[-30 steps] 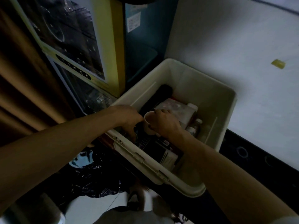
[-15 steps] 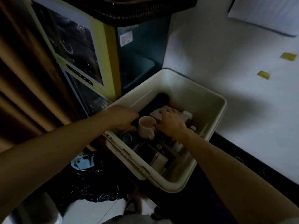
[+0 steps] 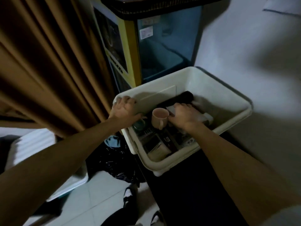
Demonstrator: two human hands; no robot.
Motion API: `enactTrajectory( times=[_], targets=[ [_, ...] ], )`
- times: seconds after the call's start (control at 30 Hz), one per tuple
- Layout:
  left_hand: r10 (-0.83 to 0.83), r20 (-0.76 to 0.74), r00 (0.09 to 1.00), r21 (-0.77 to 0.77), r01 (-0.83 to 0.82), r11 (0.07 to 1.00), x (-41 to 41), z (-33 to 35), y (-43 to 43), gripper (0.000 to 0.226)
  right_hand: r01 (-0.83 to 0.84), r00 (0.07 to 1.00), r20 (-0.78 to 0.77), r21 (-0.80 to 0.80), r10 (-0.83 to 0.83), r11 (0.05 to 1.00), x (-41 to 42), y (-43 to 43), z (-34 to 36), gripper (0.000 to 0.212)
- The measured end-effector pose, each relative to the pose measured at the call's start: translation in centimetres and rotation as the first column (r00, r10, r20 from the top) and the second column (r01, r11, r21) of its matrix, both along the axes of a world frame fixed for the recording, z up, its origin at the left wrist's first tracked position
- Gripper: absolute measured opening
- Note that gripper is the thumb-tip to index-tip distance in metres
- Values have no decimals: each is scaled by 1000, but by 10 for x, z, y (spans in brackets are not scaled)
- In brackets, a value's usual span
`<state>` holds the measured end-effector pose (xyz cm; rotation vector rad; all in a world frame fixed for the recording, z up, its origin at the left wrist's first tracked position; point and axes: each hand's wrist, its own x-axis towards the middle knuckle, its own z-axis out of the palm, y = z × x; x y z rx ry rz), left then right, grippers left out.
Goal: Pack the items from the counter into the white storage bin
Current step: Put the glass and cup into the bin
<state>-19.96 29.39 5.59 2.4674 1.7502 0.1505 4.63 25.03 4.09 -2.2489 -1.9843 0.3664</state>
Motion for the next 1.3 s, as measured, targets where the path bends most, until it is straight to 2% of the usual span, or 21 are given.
enactTrajectory(
  times=[0.1,0.2,0.27,0.33,0.43,0.53,0.63,0.83,0.93,1.13,1.23,1.3],
  targets=[
    [165,160,973,39,-173,984,0,-6,-24,71,-55,996,-64,5,55,998,-4,-6,-7,42],
    [296,334,895,23,-322,946,4,-12,-40,84,-84,995,-62,-9,83,996,-3,-12,-13,48],
    [411,372,832,-88,-410,908,6,-13,-47,94,-91,994,-68,-27,89,995,-2,-13,-16,53],
    [567,381,730,-306,-479,823,8,-10,-52,98,-114,990,-83,-21,112,993,-3,-14,-18,53],
    [747,355,562,-585,-490,647,11,-5,-62,87,-143,985,-100,5,142,990,-8,-17,-20,50],
    [779,384,496,-660,-443,607,12,-5,-70,69,-157,980,-120,4,156,988,-12,-21,-21,54],
    [772,401,493,-677,-408,612,12,-3,-75,60,-144,981,-129,4,144,990,-12,-23,-22,54],
    [734,391,555,-667,-379,642,-2,-4,-90,56,-74,981,-182,-46,65,996,-26,-35,-23,53],
    [734,388,558,-675,-370,638,-20,-1,-98,53,-80,984,-163,4,79,997,-41,-41,-24,47],
    [751,375,544,-679,-390,622,-63,-1,-112,63,-152,988,8,217,154,964,-50,-46,-10,30],
    [771,377,513,-687,-404,604,-83,0,-118,66,-163,982,149,363,115,917,-38,-42,-2,43],
    [781,369,503,-684,-422,595,-96,2,-123,70,-152,963,266,379,50,913,-26,-39,4,56]
  ],
)
